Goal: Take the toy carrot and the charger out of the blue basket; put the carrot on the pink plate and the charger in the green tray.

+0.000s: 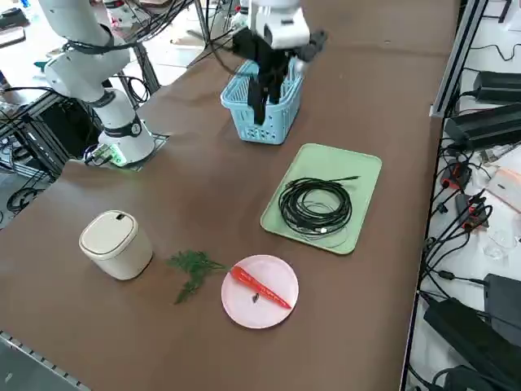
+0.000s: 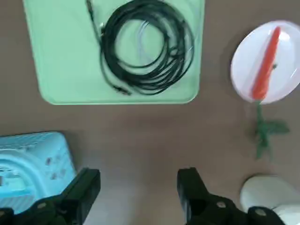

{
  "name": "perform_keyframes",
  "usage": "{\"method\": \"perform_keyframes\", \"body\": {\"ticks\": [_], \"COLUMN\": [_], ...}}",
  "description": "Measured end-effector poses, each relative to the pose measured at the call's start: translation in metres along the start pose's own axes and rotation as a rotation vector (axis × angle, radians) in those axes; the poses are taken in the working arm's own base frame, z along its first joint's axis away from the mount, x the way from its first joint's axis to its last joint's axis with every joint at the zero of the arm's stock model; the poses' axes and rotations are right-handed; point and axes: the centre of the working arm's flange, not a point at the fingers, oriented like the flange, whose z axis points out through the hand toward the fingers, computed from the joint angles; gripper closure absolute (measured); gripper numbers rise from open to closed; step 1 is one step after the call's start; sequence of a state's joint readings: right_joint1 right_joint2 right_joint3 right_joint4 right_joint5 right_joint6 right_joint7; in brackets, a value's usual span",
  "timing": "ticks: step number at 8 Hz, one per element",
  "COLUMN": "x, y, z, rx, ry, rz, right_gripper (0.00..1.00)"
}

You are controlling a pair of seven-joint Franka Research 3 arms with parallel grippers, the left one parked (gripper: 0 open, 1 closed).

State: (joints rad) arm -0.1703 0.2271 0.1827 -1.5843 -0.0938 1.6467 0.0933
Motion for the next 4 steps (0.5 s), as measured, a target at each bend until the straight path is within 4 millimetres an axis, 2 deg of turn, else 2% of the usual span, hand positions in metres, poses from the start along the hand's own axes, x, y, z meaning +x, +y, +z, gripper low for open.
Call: {"method": "perform_keyframes", "body": {"ticks": [1, 4], "x": [-0.018, -0.07], "y": [-0.047, -0.179], "z": [0.002, 0.026], "rx": [-0.022, -0.05], "ry": [-0.011, 0.06], "rz": [0.056, 0.142], "right_gripper": [0.0, 0.0]}}
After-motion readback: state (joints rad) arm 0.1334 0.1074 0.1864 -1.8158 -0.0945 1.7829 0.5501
